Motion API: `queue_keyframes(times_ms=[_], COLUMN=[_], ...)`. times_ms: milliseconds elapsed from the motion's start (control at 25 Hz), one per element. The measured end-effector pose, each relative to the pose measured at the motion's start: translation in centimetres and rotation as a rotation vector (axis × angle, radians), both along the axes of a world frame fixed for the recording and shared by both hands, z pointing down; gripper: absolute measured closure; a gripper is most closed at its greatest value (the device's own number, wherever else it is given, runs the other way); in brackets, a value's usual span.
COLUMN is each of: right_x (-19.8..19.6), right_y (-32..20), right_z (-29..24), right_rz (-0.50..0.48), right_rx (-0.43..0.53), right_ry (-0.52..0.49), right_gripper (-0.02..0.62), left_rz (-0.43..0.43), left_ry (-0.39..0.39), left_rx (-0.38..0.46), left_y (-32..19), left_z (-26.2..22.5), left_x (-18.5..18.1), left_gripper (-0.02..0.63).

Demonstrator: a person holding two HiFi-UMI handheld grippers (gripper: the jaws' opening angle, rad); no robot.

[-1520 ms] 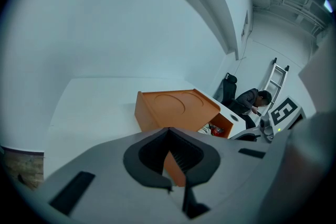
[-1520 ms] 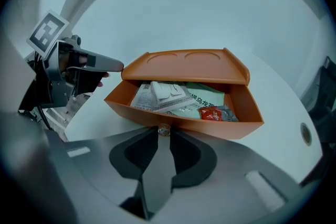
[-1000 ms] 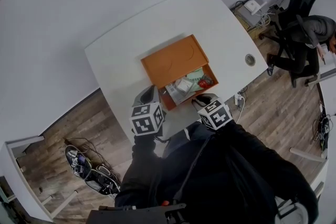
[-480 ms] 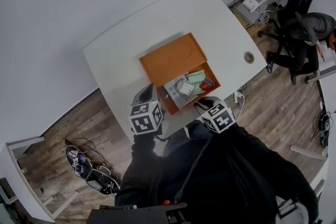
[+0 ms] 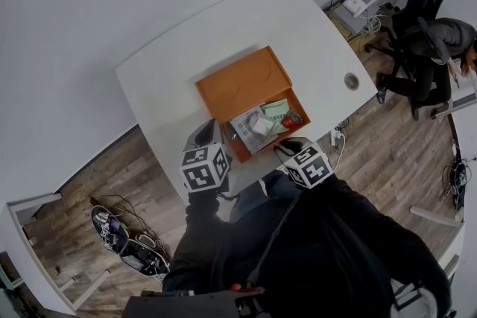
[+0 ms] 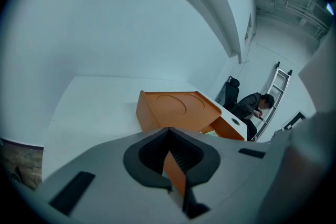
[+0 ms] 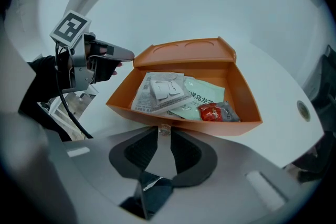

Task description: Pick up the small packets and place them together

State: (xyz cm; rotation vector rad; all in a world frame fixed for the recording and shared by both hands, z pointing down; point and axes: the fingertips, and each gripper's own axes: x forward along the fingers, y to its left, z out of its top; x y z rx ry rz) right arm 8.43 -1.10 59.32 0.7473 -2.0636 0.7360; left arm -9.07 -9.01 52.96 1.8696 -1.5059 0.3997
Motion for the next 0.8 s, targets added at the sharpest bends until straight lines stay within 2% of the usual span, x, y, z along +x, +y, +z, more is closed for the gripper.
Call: queue_keyframes(times_ms=[40, 120, 240, 360, 600, 800], right_x=[0.1, 0.7, 2.3, 3.1, -0.6, -4.1], right_y=[0.0, -0.1, -0.8, -2.0, -4.4, -4.6], right_z=[0.0, -0.4, -2.0, -4.7, -7.6, -5.9], right_rz=[0.000, -0.006, -0.014, -0.046, -0.208, -0.421], right_rx=[-0.012, -0.035, -0.040, 0.017, 0.114, 0.114], right_ry=[-0.009, -0.029, -0.044, -0.041, -0.065, 0.003], right_gripper=[0.515, 0.458, 0.454, 0.454, 0.443, 0.433], left_rz=[-0.010, -0.029, -0.055, -0.076, -0.072, -0.098], left_ry=[0.008, 0.025, 0.036, 0.048, 0.045, 0.051], left_rx=[-0.001, 0.001, 0.014, 0.024, 0.024, 0.021], left_y=[0.1, 0.5, 1.3, 1.9, 3.1, 4.5], left_z=[-0.1, -0.2, -0.8, -1.3, -1.6, -1.5], left_x=[-0.1, -0.1, -0.2, -0.1, 0.5, 0.6], left_gripper=[0.607, 0.607, 0.607, 0.607, 0.607, 0.607])
